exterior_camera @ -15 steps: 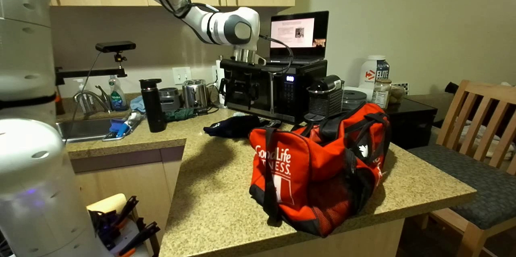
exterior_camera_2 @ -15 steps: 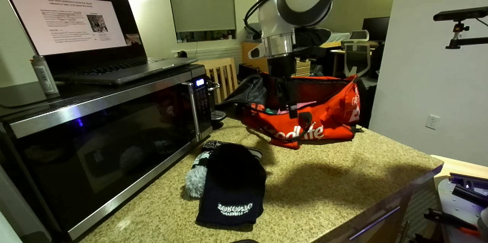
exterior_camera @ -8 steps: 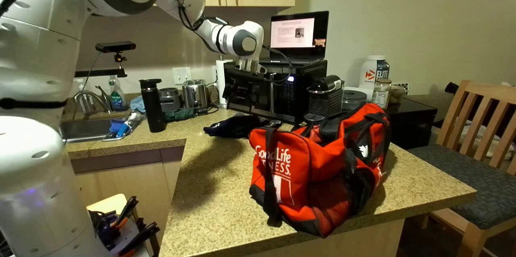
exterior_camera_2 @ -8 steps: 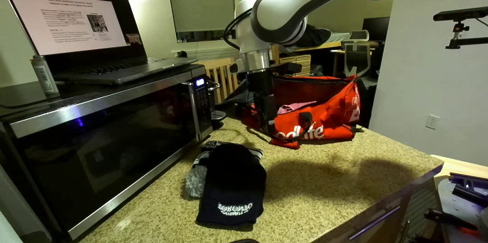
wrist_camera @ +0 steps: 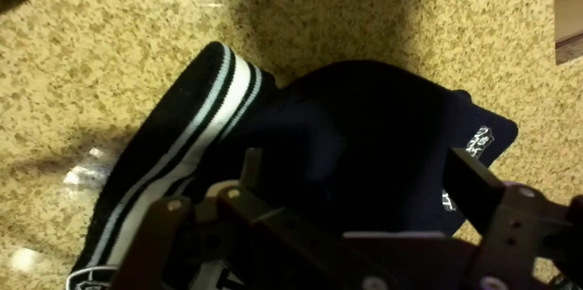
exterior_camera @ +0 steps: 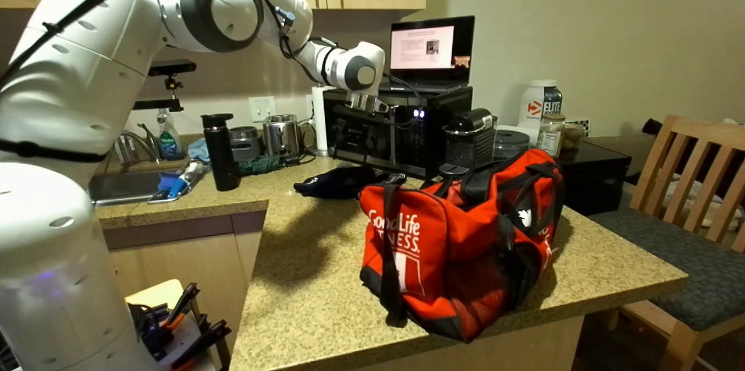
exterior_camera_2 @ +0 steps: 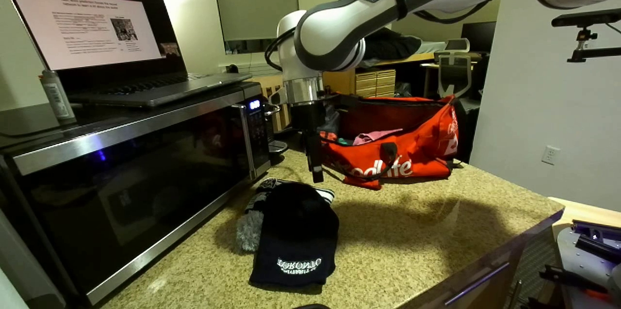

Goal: Put the head sock in the orange bag

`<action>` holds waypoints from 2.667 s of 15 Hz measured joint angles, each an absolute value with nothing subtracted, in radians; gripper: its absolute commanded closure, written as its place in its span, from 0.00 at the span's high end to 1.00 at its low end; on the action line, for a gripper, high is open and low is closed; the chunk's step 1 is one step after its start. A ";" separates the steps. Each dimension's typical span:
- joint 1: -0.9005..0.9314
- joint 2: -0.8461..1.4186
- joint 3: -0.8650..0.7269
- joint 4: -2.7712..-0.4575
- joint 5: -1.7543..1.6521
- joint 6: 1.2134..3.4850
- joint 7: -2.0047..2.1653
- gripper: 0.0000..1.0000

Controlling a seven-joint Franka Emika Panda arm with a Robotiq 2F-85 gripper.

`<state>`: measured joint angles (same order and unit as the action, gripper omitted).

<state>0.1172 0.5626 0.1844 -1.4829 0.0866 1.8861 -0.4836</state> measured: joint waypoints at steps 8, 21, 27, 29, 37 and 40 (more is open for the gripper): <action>0.137 0.689 0.183 -1.362 0.086 1.888 -0.378 1.00; 0.134 0.748 0.155 -1.328 0.077 1.890 -0.341 0.20; 0.126 0.759 0.156 -1.312 0.089 1.886 -0.341 0.02; 0.116 0.758 0.158 -1.302 0.099 1.876 -0.341 0.05; 0.046 0.653 0.167 -1.275 0.122 1.787 -0.349 0.06; 0.031 0.600 0.168 -1.277 0.139 1.768 -0.358 0.06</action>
<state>0.0305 0.6002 0.1683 -1.2766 0.1394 1.7676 -0.3578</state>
